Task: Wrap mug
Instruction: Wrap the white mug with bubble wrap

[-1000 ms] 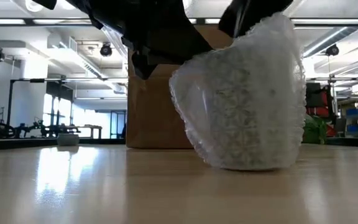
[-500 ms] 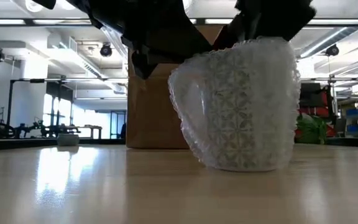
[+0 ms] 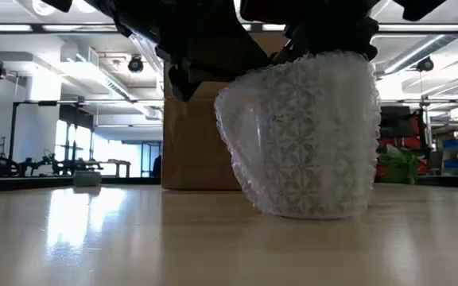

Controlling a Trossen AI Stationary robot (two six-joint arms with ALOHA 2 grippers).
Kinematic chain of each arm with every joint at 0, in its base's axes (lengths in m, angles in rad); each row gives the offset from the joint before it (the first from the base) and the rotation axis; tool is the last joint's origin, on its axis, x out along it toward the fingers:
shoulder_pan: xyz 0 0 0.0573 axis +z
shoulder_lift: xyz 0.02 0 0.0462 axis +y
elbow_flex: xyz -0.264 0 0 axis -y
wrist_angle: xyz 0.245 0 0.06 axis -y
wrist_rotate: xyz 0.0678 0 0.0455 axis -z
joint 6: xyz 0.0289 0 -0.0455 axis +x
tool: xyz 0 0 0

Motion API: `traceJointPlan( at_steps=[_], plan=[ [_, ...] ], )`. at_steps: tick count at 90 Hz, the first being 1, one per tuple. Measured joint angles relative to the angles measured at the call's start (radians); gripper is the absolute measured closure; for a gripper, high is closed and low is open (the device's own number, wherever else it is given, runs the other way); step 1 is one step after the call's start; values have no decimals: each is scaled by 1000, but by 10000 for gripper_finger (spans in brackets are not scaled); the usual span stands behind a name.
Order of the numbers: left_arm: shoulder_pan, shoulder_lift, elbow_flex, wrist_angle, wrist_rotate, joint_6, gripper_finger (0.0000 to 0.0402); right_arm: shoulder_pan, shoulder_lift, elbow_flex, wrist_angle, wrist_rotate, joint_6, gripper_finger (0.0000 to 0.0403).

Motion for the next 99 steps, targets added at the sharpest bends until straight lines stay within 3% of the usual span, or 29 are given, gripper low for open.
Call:
traceJointPlan(
  at_steps=[30, 39, 73, 99],
  plan=[
    [-1, 0, 0, -2, 0, 4, 402, 13, -184, 3, -50, 48, -5, 400],
    [-1, 0, 0, -2, 0, 4, 402, 3, -174, 0, -45, 122, -10, 400],
    [0, 0, 0, -4, 0, 3, 402, -2, -9, -9, 24, 123, -18, 400],
    [0, 0, 0, -1, 3, 4, 402, -1, -140, 8, -77, 91, -25, 400]
  ],
)
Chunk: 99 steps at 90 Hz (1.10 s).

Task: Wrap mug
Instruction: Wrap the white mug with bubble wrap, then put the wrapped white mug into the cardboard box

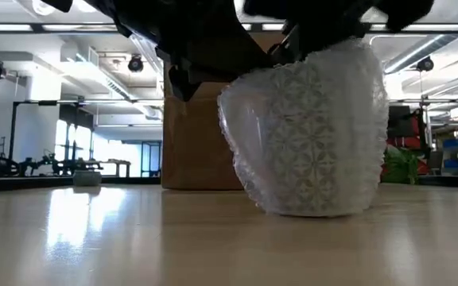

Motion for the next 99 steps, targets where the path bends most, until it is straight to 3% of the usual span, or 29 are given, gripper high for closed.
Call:
traceJointPlan(
  at_steps=[19, 35, 43, 54, 68, 83, 99],
  plan=[
    [-1, 0, 0, -1, -1, 0, 402, 9, -117, 6, -31, -155, 56, 388],
    [-1, 0, 0, -2, -2, 0, 402, 59, -140, 7, -12, -171, 2, 309],
    [-1, 0, 0, -3, -2, 0, 402, 92, -129, 7, -9, -147, -10, 256],
    [-1, 0, 0, -2, -2, 0, 402, 125, -101, 7, -8, -26, -16, 191],
    [0, 0, 0, -2, -3, 0, 402, 123, -32, 7, -9, 22, -3, 142],
    [0, 0, 0, 0, -2, -1, 402, 119, 65, 10, -1, 26, -15, 143],
    [0, 0, 0, 3, -1, -4, 402, 115, 147, 17, 5, 42, -38, 207]
  ],
)
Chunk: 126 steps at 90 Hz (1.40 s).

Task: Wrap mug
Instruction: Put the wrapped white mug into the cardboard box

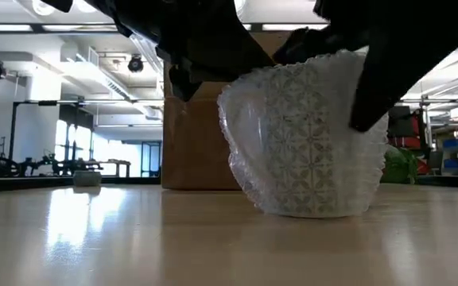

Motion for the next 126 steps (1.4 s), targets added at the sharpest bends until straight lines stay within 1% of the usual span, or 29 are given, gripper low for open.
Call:
traceJointPlan(
  at_steps=[7, 18, 20, 40, 54, 69, 78, 84, 89, 97, 104, 117, 126],
  plan=[
    [0, 0, 0, 0, -2, 0, 402, 0, 14, 1, 0, 1, -29, 257],
    [1, -9, 0, -2, -7, 0, 402, 0, 8, 2, -6, -19, -60, 359],
    [1, -14, 0, -3, -7, 0, 402, 0, 0, 4, -12, -21, -63, 368],
    [-15, -90, -3, -18, 5, 10, 402, 0, -73, 14, -55, -44, -69, 368],
    [-37, -175, -3, -34, 2, 44, 402, 0, -171, 34, -43, -36, -102, 369],
    [-71, -288, -2, -100, -16, 53, 402, -6, -275, 33, -53, -24, -127, 369],
    [-104, -337, -2, -147, -84, 64, 402, -12, -353, 34, -47, -20, -149, 369],
    [-132, -361, -2, -183, -169, 85, 402, -25, -396, 41, -50, 8, -174, 369],
    [-155, -372, -2, -219, -253, 96, 402, -36, -433, 56, -52, 61, -207, 369],
    [-175, -373, -2, -258, -343, 106, 402, -72, -491, 99, -32, 163, -280, 369],
    [-175, -366, -1, -272, -369, 108, 402, -120, -524, 141, 5, 233, -329, 369],
    [-166, -339, 0, -279, -369, 110, 402, -260, -528, 241, 22, 231, -380, 369],
    [-163, -327, 0, -281, -369, 108, 402, -393, -512, 324, 21, 229, -383, 369]
  ],
)
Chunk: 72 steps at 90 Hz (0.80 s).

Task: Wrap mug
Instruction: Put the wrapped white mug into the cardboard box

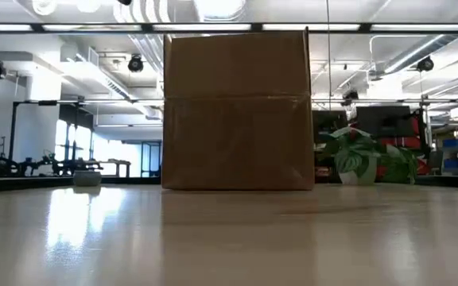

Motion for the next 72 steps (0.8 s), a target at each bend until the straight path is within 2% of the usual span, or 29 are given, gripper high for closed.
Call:
traceJointPlan(
  at_steps=[12, 25, 31, 50, 72],
  plan=[
    [4, 8, 0, 0, 0, -9, 402, -205, 66, 97, -26, -78, 50, 370],
    [10, 11, 0, 3, 0, -20, 402, -393, 199, 228, -118, -291, 182, 370],
    [14, 12, 0, 2, 0, -23, 402, -449, 268, 295, -190, -351, 207, 370],
    [21, 12, 0, 2, 0, -33, 402, -514, 453, 410, -410, -412, 229, 370],
    [23, 12, 0, -1, 0, -32, 402, -517, 549, 413, -481, -445, 229, 369]
  ],
)
